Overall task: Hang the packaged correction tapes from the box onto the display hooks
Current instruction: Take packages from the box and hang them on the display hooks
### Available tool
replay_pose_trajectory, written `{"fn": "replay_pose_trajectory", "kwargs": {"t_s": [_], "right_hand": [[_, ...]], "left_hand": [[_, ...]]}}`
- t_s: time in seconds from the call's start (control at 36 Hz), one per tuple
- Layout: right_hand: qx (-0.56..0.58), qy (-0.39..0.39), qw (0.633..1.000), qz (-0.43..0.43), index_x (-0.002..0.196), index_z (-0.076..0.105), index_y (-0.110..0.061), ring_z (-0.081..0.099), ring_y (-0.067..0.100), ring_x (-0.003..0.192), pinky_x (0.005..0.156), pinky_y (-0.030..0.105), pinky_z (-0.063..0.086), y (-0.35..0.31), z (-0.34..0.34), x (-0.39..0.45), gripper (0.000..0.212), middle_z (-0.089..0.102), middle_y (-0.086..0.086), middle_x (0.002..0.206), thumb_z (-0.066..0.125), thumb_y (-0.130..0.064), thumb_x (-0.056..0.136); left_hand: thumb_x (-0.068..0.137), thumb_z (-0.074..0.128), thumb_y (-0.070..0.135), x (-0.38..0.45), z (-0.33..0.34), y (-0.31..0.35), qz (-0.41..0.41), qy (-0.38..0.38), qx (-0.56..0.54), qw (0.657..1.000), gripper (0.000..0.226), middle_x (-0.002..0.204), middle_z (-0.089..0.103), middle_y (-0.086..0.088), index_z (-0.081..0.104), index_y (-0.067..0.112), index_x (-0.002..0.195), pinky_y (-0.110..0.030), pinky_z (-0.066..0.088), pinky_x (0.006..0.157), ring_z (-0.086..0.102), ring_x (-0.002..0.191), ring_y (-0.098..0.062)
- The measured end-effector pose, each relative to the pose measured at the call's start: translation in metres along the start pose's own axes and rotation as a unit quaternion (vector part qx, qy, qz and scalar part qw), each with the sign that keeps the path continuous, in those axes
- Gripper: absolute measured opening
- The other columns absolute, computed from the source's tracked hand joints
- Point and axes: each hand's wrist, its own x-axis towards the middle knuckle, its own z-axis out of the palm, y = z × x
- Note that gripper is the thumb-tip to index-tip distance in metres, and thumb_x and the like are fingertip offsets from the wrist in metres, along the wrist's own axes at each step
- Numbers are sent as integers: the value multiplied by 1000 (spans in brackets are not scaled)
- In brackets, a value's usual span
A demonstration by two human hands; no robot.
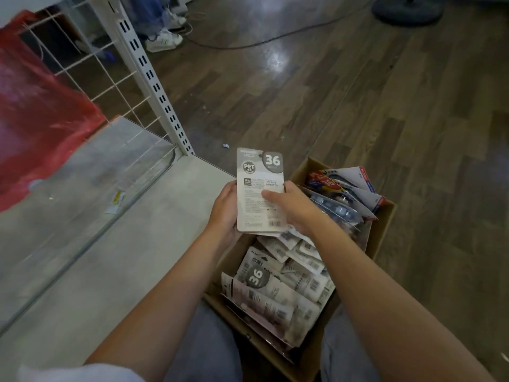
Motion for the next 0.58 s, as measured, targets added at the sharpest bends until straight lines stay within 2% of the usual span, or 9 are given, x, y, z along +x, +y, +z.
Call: {"fn": "replay_pose_trajectory", "kwargs": {"t_s": [0.08,0.14,0.17,0.25,0.31,0.39,0.44,0.5,0.58], "right_hand": [[11,39,999,23,120,39,-13,65,14,85,67,31,56,-1,10,-15,37,64,-1,102,62,-17,92],[14,68,997,32,116,37,-16,67,19,90,75,39,58,3,18,-26,39,63,3,109,65,-19,90],[16,80,996,38,115,36,-17,67,20,93,79,42,58,6,23,-34,39,63,3,110,66,-19,89],[33,92,993,58,112,34,-22,65,19,96,84,42,56,12,33,-63,38,62,3,112,65,-19,89],[26,84,993,74,116,32,-22,62,16,96,79,36,56,7,34,-86,40,59,1,115,63,-17,90],[-21,70,994,82,127,28,-16,57,13,93,71,25,51,-20,33,-114,49,53,-3,110,61,-15,92],[-88,68,992,60,123,26,-16,59,18,91,75,34,54,-46,34,-131,45,54,-1,105,59,-18,93],[-174,53,983,20,114,25,-19,60,22,84,71,41,54,-73,35,-149,36,56,-1,94,55,-23,94],[-211,-10,977,-23,113,33,-19,53,7,75,56,21,40,-114,32,-181,35,49,-11,85,59,-21,91]], "left_hand": [[102,39,25,-10,-4,5,-53,34,-24,998,25,85,69,-2,61,13,99,-24,56,53,68,65,-12],[102,33,40,-20,-7,9,-104,35,-10,994,40,85,70,-3,64,16,95,-31,57,66,68,72,-18],[102,30,44,-25,-9,10,-118,32,25,992,44,88,70,-4,64,16,99,-34,56,71,68,77,-21],[101,40,30,-44,-15,17,-102,32,197,975,26,103,67,-8,58,13,110,-34,54,76,65,85,-21],[97,49,20,-53,-21,24,-105,23,277,955,19,116,61,-10,59,13,111,-33,54,79,62,92,-20],[90,60,16,-74,-20,47,-100,53,345,932,38,128,38,-9,47,14,126,-34,49,93,49,112,-22],[87,65,22,-94,-10,70,-74,56,361,928,43,128,32,-7,42,16,123,-38,42,103,44,119,-23],[82,68,33,-115,2,95,-83,14,345,935,51,127,32,-5,42,16,123,-33,41,103,42,120,-20],[85,67,37,-141,13,138,-146,-31,296,943,56,126,41,-4,37,13,125,-28,45,88,50,114,-18]]}}
